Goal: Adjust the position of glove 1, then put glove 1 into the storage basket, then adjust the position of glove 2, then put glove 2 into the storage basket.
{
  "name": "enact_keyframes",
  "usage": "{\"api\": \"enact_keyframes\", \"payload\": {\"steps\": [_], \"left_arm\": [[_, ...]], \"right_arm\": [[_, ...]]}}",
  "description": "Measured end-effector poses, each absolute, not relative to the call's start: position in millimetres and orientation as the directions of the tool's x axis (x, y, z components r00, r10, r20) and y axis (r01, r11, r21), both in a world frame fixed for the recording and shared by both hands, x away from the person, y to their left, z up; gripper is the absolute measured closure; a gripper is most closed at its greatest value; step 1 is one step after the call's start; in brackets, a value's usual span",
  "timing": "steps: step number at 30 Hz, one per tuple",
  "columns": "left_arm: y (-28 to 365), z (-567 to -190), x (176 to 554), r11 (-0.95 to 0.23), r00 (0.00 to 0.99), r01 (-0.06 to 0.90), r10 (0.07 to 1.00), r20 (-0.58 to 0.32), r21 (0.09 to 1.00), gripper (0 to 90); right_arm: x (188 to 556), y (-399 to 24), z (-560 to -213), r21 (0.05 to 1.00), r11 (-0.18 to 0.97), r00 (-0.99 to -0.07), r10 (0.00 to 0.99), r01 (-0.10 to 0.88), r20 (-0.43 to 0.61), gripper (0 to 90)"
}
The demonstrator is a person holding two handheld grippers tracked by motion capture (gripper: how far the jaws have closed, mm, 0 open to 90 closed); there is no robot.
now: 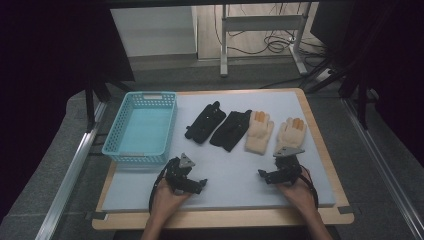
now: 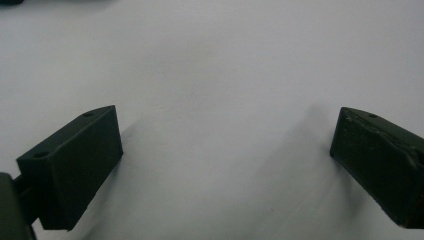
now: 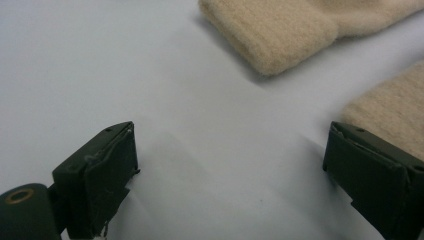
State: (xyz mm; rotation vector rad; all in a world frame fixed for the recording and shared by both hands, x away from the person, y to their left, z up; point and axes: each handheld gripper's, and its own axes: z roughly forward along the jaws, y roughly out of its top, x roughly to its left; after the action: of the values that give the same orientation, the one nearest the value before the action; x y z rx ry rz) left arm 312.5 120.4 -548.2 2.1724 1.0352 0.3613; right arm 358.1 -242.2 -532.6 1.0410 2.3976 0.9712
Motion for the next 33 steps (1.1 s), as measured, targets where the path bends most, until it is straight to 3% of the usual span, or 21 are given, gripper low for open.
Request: {"api": "enact_keyframes", "payload": {"steps": [33], "left_arm": [[120.8,-548.1,312.2,-0.442,0.642,0.57,0.766,-0.04,0.693,1.5]], "right_arm": [[357.5,-240.1,-530.5,0.714,0.483,-0.674,0.739,0.508,-0.02,9.0]]}}
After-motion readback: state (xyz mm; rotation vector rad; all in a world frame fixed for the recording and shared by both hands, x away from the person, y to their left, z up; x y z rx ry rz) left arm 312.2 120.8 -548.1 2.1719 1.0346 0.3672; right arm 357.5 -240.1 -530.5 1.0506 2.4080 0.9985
